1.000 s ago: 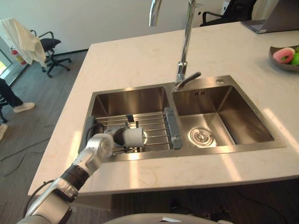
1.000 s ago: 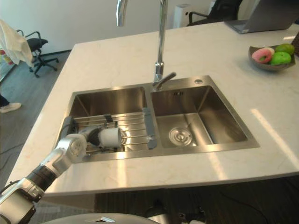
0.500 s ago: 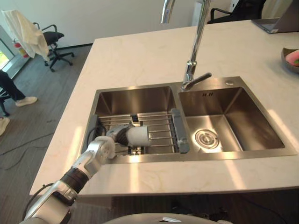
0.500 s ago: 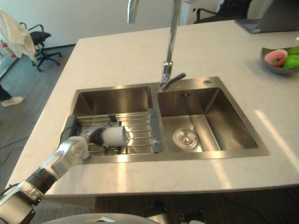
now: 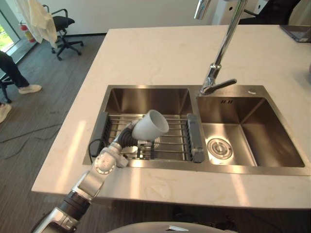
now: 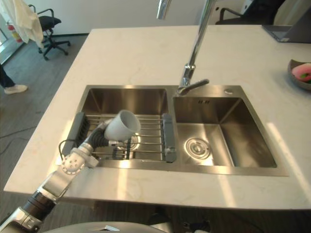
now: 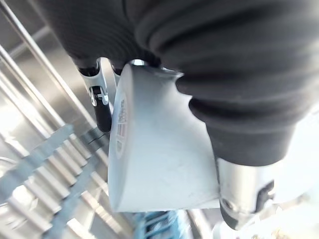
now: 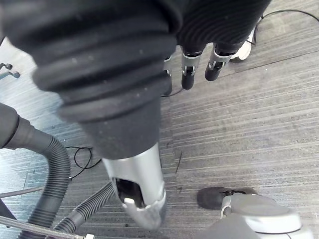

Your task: Walk over to the sink, pick up the cup, carry it to the dishwasher, place the cup inside the dishwasher, then close the dishwasher door

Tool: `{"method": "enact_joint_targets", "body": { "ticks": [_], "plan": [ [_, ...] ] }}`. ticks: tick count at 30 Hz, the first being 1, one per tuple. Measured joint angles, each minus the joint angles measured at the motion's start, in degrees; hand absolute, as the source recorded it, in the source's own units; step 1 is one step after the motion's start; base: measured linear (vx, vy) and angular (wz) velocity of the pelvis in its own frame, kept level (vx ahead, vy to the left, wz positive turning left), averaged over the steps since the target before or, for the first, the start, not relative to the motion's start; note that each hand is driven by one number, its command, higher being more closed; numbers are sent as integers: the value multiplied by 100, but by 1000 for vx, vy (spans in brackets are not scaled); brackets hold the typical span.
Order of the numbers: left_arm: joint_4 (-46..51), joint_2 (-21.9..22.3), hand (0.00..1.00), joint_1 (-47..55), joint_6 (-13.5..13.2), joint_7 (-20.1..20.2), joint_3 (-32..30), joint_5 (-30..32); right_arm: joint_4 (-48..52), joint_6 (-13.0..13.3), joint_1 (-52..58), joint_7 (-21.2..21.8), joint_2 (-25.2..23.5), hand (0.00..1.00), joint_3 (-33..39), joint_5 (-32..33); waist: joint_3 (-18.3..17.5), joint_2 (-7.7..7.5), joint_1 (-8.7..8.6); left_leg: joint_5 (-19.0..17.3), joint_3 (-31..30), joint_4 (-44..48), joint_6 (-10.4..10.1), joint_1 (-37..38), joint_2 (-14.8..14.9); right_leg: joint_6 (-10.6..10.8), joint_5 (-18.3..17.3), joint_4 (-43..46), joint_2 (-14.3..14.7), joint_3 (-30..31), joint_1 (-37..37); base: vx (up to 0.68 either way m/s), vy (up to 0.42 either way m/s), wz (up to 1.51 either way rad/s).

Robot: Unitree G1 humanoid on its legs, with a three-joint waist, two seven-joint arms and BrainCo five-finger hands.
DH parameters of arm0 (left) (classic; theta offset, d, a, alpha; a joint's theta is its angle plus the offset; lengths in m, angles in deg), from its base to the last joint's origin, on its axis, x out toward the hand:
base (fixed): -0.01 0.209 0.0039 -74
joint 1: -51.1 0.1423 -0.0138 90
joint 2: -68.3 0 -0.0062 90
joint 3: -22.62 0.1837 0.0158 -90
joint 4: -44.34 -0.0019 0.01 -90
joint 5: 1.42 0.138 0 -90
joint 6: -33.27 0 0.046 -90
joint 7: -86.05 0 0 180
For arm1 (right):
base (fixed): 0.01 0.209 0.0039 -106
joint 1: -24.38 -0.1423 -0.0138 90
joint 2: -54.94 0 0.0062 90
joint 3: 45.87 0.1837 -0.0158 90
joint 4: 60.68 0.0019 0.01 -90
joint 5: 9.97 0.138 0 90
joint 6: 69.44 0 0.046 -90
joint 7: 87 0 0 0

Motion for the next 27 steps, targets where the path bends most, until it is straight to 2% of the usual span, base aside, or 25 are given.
{"method": "enact_joint_targets", "body": {
  "ticks": [2,4,5,7,10,15,17,21,22,27],
  "plan": [
    [227,171,100,122,-233,-176,-268,-531,3,4,60,11,-78,0,3,135,-22,-19,67,10,-29,-2,4,0,0,1,-2,0,-4,-32,16,-48,-22,9],
    [567,423,100,355,-722,-393,-714,-1284,5,72,128,22,-181,0,24,295,-41,-65,162,28,-60,-7,7,14,2,1,-1,0,-8,-61,49,-52,-23,6],
    [608,450,100,379,-765,-409,-764,-1347,5,72,140,22,-192,0,30,294,-38,-72,172,28,-64,-7,7,28,3,1,-1,0,-7,-65,62,-42,-21,4],
    [865,571,100,580,-1254,-644,-1023,-1577,5,106,242,57,-283,0,58,359,-77,-139,231,27,-75,-30,7,90,6,4,-6,-1,-8,-81,140,-49,-19,4],
    [1226,738,100,808,-1643,-891,-1367,-1593,-25,188,401,283,-363,0,69,664,-154,-235,337,15,-106,-33,15,63,11,23,-19,-2,-54,-69,176,-65,-7,6],
    [1508,1029,100,1019,-1918,-1192,-1964,-1593,-97,324,638,709,-481,0,74,1073,-274,-369,488,13,-114,-33,21,39,-3,36,-27,-2,-75,-60,173,-15,-1,2],
    [1574,1183,100,1142,-2018,-1321,-2113,-1587,-227,339,664,937,-493,0,75,1414,-331,-445,534,14,-116,-33,22,30,-3,38,-25,-2,-76,-70,175,-8,-5,2],
    [1703,1438,100,1260,-2131,-1396,-2202,-1584,-228,376,721,1164,-501,0,75,1554,-394,-502,623,21,-116,-33,23,27,-5,38,-24,-1,-77,-75,176,0,0,0],
    [1940,1679,100,1260,-2313,-1542,-2434,-1440,-227,434,807,1364,-495,0,61,1639,-606,-543,793,84,-157,-33,33,-27,5,30,15,-3,-80,-173,179,0,0,0],
    [2003,1706,100,1254,-2322,-1568,-2423,-1441,-201,435,806,1371,-495,0,50,1643,-610,-527,776,60,-94,3,7,-10,22,24,27,-36,-36,-10,55,-2,-3,-14]
  ]
}}
